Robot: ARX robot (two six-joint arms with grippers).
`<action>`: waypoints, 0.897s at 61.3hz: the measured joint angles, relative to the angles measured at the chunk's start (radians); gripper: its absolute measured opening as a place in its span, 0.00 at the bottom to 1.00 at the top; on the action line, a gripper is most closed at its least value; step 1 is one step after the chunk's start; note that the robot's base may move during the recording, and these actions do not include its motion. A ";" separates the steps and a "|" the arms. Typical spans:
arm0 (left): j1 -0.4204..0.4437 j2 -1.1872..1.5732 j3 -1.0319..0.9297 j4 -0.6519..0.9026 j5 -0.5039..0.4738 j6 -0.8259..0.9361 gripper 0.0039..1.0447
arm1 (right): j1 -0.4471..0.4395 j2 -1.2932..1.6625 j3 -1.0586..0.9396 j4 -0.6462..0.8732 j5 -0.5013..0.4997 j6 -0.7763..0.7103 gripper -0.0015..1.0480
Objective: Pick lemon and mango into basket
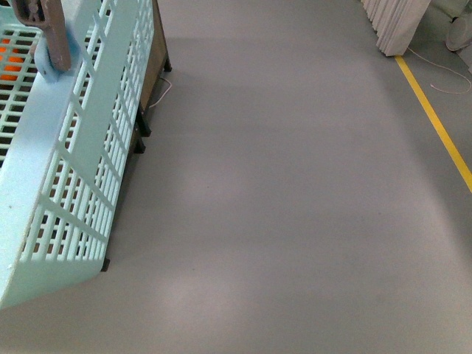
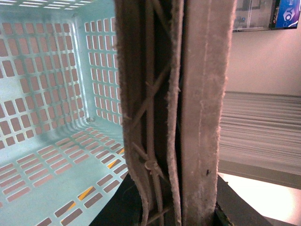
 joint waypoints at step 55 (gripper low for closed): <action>-0.002 0.001 0.000 0.000 0.001 -0.002 0.18 | 0.000 0.001 0.000 -0.001 -0.003 0.000 0.92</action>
